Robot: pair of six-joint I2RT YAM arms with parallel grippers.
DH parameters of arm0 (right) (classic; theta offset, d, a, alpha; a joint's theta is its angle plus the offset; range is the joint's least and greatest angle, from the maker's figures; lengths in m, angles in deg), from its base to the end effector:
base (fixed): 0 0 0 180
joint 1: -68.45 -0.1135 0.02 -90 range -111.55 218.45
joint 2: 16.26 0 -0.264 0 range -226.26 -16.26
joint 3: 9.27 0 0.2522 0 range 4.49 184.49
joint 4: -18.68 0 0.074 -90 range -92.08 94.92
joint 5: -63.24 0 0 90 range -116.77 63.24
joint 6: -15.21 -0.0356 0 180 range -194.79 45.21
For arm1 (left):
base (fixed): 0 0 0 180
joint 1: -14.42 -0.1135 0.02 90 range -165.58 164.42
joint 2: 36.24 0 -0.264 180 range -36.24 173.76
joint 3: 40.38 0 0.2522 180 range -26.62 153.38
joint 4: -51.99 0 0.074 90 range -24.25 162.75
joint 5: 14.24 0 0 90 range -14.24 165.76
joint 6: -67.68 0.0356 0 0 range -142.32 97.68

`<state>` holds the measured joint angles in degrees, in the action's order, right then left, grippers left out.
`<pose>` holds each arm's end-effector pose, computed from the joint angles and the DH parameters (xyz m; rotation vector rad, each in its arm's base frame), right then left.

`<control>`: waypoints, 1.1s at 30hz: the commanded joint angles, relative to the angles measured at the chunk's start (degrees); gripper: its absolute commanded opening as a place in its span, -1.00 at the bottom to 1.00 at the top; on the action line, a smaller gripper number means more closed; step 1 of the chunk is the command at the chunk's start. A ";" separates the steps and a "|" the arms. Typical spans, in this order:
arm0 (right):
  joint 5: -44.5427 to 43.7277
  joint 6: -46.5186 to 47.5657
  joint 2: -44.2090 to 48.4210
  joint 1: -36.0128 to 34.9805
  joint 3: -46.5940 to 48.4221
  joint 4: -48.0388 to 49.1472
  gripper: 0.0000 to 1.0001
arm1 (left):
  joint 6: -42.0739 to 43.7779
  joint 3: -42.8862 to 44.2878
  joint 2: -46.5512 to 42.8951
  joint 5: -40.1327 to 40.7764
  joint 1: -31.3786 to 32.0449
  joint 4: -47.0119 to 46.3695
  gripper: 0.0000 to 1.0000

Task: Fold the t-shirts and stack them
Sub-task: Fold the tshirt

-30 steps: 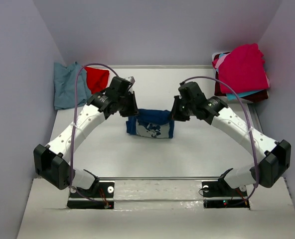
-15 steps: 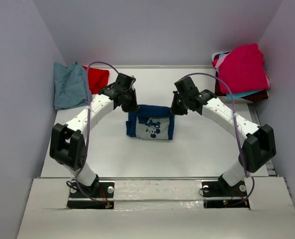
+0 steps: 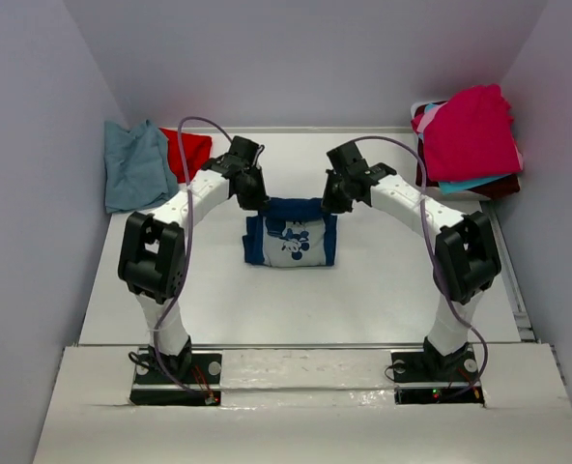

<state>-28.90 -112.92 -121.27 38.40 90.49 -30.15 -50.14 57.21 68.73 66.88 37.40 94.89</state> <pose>0.3502 0.2011 0.2567 0.1965 2.5618 0.4271 0.3735 -0.1644 0.2522 -0.0358 2.5217 -0.5674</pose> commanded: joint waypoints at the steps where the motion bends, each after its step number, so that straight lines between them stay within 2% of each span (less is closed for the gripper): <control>1: -0.86 1.30 -1.33 0.86 6.36 2.20 -0.86 | 1.18 4.67 1.37 1.85 -0.66 -1.63 -0.89; 11: -0.86 1.48 -7.04 3.23 10.59 1.06 -0.86 | 0.48 11.78 8.14 2.20 -1.19 -1.46 -0.86; 12: -0.94 1.48 -7.57 3.76 10.86 0.71 -0.86 | 0.30 13.10 9.45 2.73 -1.19 -0.94 -0.39; 13: -0.95 1.39 -8.19 3.76 11.12 0.70 -0.86 | 0.30 13.11 9.99 2.82 -1.19 -0.93 -0.12; 15: -0.94 1.30 -9.42 4.37 11.82 0.62 -0.36 | 0.13 14.25 10.95 3.43 -1.19 -0.76 0.36; 17: -1.56 1.30 -10.03 4.38 12.61 0.27 0.04 | -0.05 14.52 11.05 4.14 -1.19 -1.19 0.97; 18: -1.82 1.48 -10.39 4.38 13.23 -0.08 0.35 | -0.05 14.60 10.79 4.40 -1.19 -1.37 0.98; 20: -2.09 1.48 -10.56 4.38 13.84 -0.35 0.72 | -0.14 14.52 10.08 5.54 -1.19 -1.46 0.98; 21: -2.35 1.39 -10.48 4.38 14.11 -0.70 0.98 | -0.31 14.17 9.73 5.81 -1.19 -1.37 0.98; 26: -2.09 0.43 -7.59 4.38 14.12 -1.49 1.00 | -0.14 12.50 5.69 6.25 -1.19 0.29 0.98; 29: -0.34 -0.10 -5.30 4.38 13.24 -2.19 0.92 | 0.04 10.05 2.71 5.11 -1.19 1.35 0.98; 32: 2.73 -0.54 -4.24 4.38 12.18 -2.72 0.61 | 0.48 8.72 0.24 4.84 -1.19 3.10 0.98; 33: 4.31 -0.89 -3.89 4.38 11.31 -2.64 0.24 | 0.48 7.50 -0.37 4.84 -1.19 3.20 0.98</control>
<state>-28.72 -112.74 -130.08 42.91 102.36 -32.34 -50.40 67.02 75.73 71.45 36.44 95.85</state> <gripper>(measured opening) 0.823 0.986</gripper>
